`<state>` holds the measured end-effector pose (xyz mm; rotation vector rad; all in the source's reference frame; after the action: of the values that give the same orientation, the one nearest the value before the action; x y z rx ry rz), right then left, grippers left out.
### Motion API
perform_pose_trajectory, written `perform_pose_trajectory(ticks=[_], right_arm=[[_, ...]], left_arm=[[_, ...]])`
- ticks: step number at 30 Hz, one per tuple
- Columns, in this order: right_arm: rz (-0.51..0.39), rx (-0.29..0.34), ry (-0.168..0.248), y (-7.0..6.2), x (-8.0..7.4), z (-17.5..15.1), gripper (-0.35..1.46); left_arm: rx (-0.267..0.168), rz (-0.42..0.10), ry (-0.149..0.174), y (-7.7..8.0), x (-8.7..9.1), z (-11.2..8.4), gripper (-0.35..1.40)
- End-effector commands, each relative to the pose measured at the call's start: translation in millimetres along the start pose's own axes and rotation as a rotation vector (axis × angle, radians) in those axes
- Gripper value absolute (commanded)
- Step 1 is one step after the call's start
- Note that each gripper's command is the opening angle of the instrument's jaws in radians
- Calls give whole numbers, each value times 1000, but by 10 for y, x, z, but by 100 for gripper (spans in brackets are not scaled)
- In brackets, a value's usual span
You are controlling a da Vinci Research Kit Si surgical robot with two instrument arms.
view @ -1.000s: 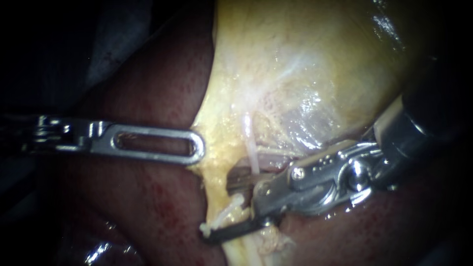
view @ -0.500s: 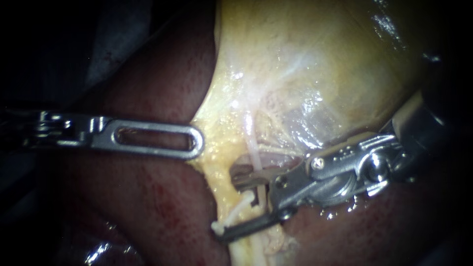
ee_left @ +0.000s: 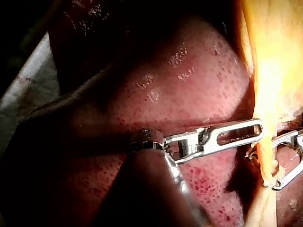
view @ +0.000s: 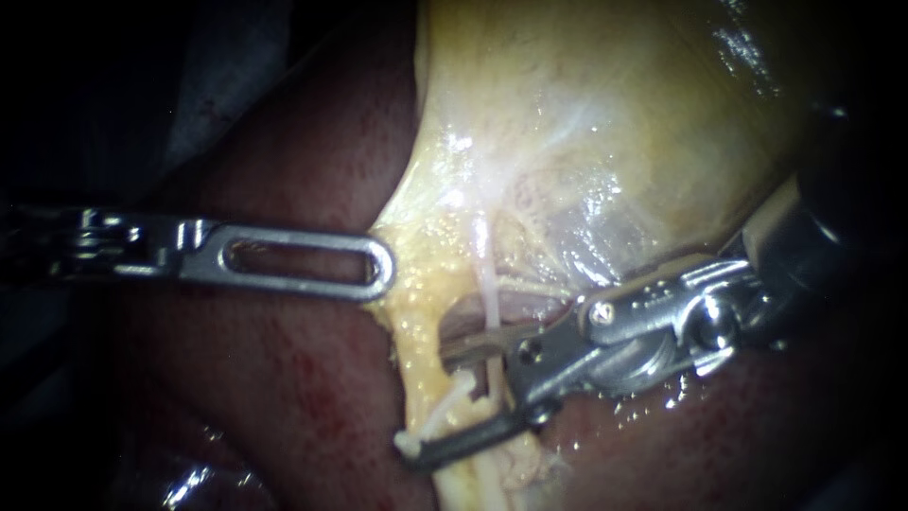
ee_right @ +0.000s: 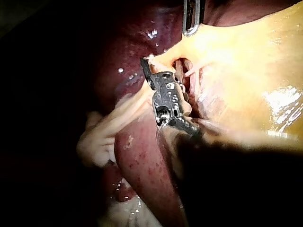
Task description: Going back first clip left tube
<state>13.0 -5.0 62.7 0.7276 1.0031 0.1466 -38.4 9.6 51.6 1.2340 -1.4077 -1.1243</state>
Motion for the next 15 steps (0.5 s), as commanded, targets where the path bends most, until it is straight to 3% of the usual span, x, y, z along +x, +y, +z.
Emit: perform_pose_trajectory(ticks=[1,6,15], right_arm=[[3,-3,-2,0,1,3,58],[-4,-8,-3,3,3,15,58],[7,-11,-5,2,-8,36,59]], left_arm=[[-1,0,0,0,0,0,-35],[-1,0,-1,0,0,1,-35],[-2,0,-2,-2,1,3,-35]])
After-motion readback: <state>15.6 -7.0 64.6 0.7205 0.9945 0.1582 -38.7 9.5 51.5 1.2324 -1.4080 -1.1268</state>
